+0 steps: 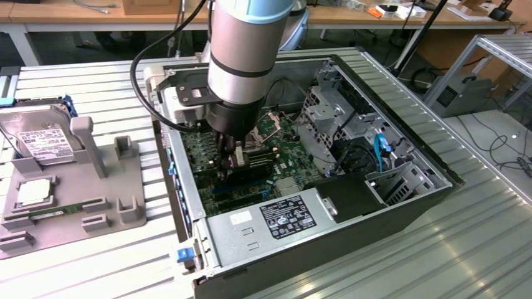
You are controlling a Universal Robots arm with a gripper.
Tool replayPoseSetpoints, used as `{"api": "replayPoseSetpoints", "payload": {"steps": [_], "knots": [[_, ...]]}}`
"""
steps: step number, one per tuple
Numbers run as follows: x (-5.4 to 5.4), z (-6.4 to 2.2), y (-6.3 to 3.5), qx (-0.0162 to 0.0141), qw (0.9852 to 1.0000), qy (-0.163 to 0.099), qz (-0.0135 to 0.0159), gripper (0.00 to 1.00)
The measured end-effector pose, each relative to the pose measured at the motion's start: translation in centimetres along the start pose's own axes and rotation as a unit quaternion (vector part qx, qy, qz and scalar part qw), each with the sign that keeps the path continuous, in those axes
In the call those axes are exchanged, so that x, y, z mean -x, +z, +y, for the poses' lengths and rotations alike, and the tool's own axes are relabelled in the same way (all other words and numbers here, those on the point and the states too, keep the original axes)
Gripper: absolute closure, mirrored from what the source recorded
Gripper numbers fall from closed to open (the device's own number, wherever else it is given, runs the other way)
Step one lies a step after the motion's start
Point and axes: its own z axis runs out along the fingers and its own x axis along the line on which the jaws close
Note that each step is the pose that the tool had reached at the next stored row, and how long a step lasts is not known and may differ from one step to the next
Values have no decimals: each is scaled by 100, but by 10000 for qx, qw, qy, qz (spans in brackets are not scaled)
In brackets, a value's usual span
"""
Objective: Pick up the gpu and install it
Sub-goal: 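Press down on the gpu until it lock into place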
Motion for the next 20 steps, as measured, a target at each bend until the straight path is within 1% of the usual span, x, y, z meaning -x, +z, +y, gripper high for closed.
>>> {"api": "replayPoseSetpoints", "payload": {"steps": [4, 9, 13, 16, 17, 18, 19, 20], "knots": [[-45, 5, 3, -3, 10000, -5, -46, 89], [-47, 4, 11, 1, 10000, -6, -39, 89], [-49, 2, 42, 2, 10000, -6, -40, 89], [-48, 2, 43, 2, 10000, -5, -40, 89], [-42, 2, -3, -8, 10000, -6, -56, 89], [-42, 8, -95, -1, 10000, -5, -45, 89], [-39, 9, -139, 1, 10000, -6, -42, 89], [-37, 12, -204, 0, 10000, -6, -43, 89]]}}
